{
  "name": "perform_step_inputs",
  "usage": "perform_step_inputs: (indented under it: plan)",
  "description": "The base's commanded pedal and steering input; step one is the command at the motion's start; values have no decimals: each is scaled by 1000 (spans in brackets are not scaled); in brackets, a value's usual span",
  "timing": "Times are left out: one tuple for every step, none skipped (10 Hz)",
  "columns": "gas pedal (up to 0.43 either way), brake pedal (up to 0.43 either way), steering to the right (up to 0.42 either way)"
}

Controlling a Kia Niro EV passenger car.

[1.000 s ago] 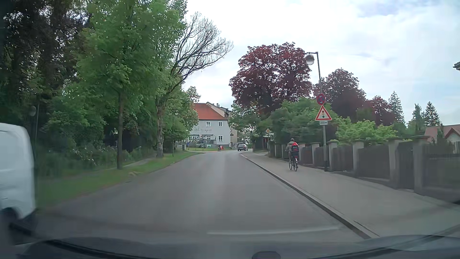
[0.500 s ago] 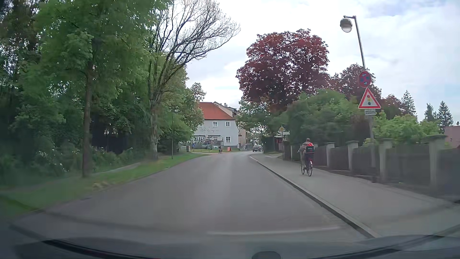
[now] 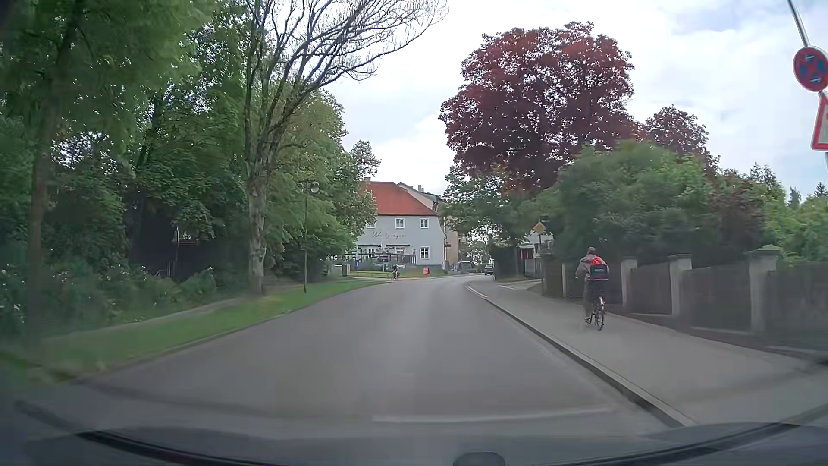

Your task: Follow the waypoints while adhering to traffic rules and regulations

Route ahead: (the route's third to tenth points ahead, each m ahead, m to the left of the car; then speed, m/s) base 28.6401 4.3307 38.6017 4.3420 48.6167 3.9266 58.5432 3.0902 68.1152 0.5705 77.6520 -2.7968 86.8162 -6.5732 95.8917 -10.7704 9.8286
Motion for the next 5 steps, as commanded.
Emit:
perform_step_inputs:
  plan:
    - [228,0,-20]
    - [228,0,-16]
    - [228,0,-12]
    - [220,0,-7]
    - [220,0,-5]
